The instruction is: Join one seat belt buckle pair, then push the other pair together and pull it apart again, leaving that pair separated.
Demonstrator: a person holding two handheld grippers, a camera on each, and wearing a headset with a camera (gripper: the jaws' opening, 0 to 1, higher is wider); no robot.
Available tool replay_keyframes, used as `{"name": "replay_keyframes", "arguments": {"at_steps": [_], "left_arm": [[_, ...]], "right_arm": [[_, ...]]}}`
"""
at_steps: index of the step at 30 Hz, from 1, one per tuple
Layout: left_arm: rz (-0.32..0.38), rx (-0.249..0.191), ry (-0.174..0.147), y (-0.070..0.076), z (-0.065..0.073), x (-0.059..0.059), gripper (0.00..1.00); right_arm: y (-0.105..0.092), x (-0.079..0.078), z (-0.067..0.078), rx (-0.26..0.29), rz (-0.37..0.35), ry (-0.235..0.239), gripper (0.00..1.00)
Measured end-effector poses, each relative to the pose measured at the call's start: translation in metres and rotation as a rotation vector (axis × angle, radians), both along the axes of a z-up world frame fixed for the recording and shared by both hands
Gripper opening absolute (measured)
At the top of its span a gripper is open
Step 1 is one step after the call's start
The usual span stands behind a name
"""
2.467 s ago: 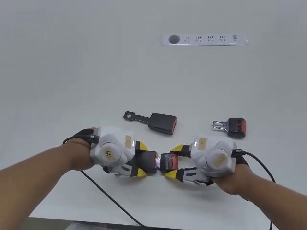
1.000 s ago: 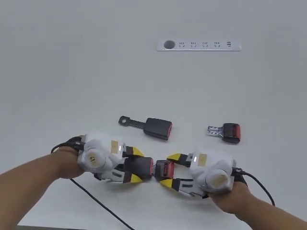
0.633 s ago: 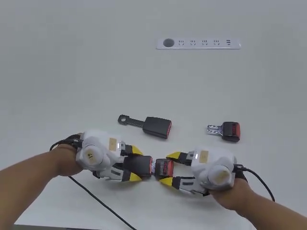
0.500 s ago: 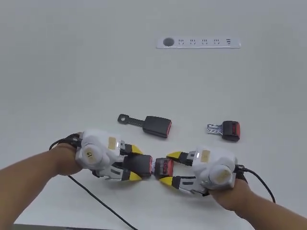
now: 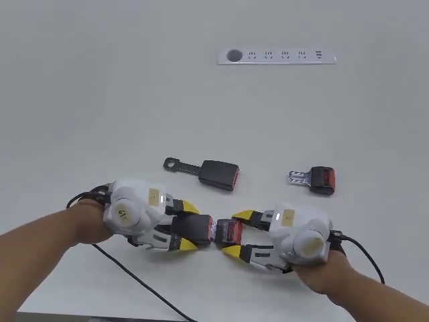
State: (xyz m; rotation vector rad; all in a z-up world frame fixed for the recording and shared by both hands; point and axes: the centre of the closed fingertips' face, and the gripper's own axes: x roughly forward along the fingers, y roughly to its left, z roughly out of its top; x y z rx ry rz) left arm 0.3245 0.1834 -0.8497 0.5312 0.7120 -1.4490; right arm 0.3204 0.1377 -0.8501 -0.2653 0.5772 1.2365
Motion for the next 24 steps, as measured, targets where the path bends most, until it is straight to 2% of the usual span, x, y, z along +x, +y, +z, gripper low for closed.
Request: {"name": "replay_keyframes", "arguments": {"at_steps": [11,15,16,18,19,22,24], "left_arm": [[0.01,0.002,0.001,0.0008,-0.0003,0.0,0.37],[0.011,0.016,0.004,0.0003,0.0,-0.0008,0.37],[0.011,0.02,0.005,0.0002,0.0001,-0.001,0.37],[-0.004,0.034,-0.008,-0.0004,-0.0005,-0.0013,0.38],[-0.006,0.045,-0.006,-0.0011,-0.0002,-0.0016,0.38],[0.002,0.067,0.011,-0.0019,0.0005,-0.001,0.38],[0.048,0.082,0.048,-0.0038,0.0017,-0.0011,0.39]], "right_arm": [[0.0005,-0.0004,0.0002,0.012,-0.015,0.009,0.34],[0.0019,-0.0012,0.0005,-0.014,0.008,0.001,0.34],[0.0013,-0.0013,0.0003,-0.05,0.037,-0.028,0.34],[0.0032,-0.0013,0.0014,-0.05,0.033,-0.014,0.36],[0.0029,-0.0006,0.0016,-0.048,0.032,-0.002,0.36],[0.0022,-0.0003,0.0011,-0.092,0.061,-0.028,0.37],[0.0039,0.0003,0.0034,-0.095,0.057,-0.023,0.41]]}}
